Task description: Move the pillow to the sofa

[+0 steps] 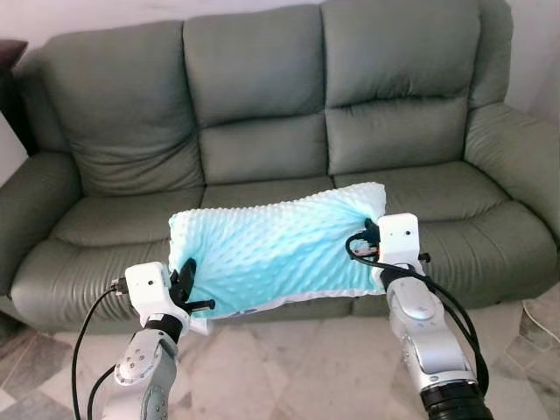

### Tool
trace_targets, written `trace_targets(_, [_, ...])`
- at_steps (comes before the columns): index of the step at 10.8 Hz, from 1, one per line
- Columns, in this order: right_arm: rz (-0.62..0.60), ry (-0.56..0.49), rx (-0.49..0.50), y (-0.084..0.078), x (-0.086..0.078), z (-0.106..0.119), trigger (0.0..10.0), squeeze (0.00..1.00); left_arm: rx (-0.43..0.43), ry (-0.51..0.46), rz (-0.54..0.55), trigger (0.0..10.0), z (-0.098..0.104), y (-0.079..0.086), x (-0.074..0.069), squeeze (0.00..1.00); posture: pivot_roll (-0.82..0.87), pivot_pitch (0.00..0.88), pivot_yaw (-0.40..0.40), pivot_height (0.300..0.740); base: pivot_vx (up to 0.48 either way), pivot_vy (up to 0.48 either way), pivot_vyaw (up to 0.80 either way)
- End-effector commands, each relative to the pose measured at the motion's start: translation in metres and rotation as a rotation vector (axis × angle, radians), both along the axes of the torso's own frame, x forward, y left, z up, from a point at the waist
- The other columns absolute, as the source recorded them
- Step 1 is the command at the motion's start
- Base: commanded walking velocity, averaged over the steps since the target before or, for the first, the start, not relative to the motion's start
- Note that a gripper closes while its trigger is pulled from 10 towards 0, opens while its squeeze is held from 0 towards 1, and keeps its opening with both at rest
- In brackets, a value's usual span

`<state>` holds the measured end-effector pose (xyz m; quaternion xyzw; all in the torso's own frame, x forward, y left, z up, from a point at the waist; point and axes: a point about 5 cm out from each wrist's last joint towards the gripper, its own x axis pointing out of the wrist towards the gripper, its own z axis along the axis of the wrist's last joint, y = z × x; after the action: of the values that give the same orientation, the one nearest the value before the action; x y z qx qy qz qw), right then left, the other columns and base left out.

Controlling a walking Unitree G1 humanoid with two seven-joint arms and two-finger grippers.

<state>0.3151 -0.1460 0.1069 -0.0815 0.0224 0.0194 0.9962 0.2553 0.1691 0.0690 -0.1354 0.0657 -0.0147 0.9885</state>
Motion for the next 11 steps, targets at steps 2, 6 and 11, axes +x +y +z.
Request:
trace_targets(2, [0.021, -0.027, 0.017, 0.006, 0.001, 0.008, 10.0, 0.0, 0.013, -0.029, 0.012, 10.0, 0.008, 0.005, 0.001, 0.0, -0.13, 0.062, 0.099, 0.74, 0.426, 0.0, 0.0])
trace_targets(6, [0.046, -0.02, 0.027, 0.01, 0.0, 0.008, 10.0, 0.0, 0.008, -0.023, 0.024, 10.0, 0.006, 0.006, 0.001, 0.0, -0.13, 0.064, 0.096, 0.74, 0.445, 0.0, 0.0])
trace_targets(11, [0.099, -0.014, 0.04, 0.016, 0.0, 0.008, 10.0, 0.0, -0.005, 0.008, 0.063, 10.0, 0.002, 0.008, -0.002, 0.0, -0.13, 0.069, 0.091, 0.74, 0.412, 0.0, 0.0])
